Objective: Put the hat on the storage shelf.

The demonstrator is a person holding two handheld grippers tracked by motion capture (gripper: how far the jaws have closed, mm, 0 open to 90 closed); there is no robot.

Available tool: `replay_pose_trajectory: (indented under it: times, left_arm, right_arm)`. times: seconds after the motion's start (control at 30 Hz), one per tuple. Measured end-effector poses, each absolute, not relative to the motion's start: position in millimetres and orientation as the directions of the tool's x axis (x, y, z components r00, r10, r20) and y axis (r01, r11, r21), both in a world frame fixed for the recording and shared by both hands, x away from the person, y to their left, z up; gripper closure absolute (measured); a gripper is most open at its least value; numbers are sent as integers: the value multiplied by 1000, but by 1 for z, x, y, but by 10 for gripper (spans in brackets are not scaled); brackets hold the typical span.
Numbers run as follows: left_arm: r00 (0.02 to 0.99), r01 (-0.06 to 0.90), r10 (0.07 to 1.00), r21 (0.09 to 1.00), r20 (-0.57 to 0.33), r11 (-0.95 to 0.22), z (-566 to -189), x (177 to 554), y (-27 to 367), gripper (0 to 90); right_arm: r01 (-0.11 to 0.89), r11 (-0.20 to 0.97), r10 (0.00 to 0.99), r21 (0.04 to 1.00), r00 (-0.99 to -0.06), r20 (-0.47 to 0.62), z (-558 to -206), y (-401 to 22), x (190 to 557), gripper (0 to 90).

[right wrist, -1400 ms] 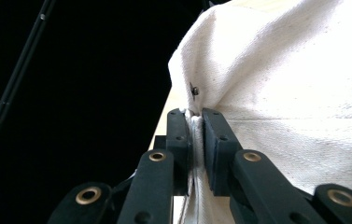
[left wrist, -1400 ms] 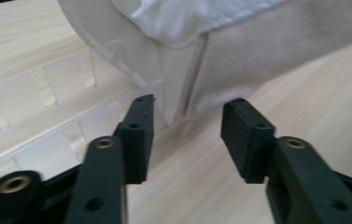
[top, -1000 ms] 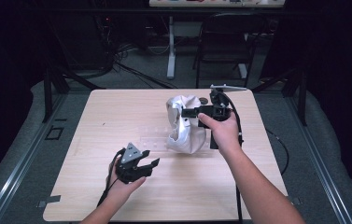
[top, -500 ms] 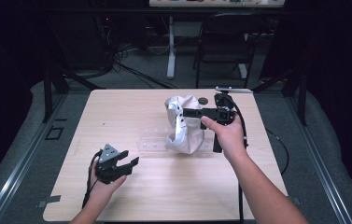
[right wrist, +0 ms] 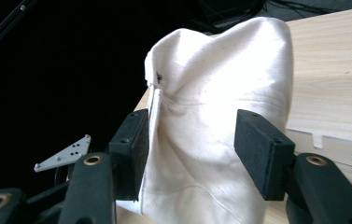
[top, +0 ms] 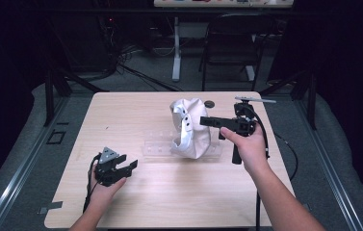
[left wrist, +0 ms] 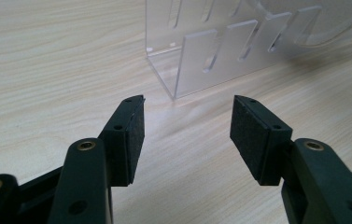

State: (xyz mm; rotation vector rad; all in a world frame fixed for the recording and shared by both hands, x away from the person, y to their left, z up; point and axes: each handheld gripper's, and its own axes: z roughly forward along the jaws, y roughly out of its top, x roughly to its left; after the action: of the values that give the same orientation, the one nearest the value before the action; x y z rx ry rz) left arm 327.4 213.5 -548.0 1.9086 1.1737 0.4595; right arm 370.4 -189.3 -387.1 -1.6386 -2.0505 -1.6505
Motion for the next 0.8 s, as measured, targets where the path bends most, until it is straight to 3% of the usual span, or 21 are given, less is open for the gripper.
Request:
replay_pose_trajectory:
  times: [0.8]
  left_arm:
    - [486, 566, 866, 798, -119, -208, -550, 329, 214, 447]
  right_arm:
    - [600, -123, 754, 791, -461, 467, -429, -225, 304, 428]
